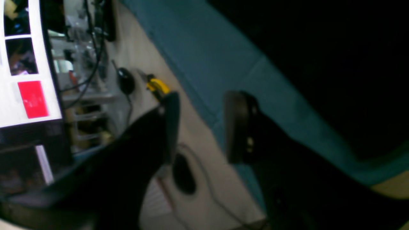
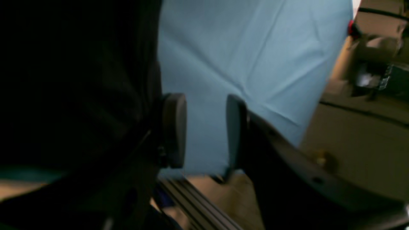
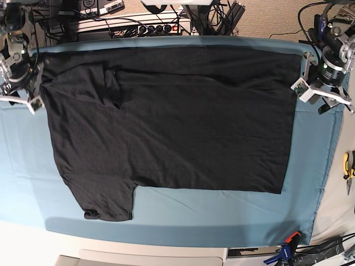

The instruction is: Fold the T-shirt properly

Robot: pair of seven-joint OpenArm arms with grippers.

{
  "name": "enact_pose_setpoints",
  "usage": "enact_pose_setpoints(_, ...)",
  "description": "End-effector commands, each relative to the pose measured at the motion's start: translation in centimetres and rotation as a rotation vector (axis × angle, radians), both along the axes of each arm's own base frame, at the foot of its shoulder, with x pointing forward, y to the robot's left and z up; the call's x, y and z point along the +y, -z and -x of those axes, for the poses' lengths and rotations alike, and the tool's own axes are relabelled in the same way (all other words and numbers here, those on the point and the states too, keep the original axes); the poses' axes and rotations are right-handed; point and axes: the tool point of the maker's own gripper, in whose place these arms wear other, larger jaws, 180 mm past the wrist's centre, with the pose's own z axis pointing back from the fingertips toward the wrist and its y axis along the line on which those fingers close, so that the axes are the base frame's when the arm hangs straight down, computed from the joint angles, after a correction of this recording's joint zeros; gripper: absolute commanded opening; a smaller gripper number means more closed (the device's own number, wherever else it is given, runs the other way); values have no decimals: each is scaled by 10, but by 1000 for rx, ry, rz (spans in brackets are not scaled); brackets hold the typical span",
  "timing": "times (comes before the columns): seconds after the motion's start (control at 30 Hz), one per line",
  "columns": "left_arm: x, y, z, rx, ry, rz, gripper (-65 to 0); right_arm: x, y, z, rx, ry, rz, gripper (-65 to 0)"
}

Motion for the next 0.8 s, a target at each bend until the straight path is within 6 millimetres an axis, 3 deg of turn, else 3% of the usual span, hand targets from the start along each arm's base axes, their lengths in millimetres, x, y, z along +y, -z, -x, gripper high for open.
enact_pose_setpoints(0.0,-4,-8,-3,-26,16,15,-403,-1,-16,-12,-65,2,7,-442)
enact_pose_setpoints(0.33,-24,1,2,-44,-30,160,-403,25,-6,-26,-170,53,-146,-442)
enact_pose_setpoints(0.77,-27,3,4,-46,-44,183,-403,29,-6,-28,-206,62,-168,-442)
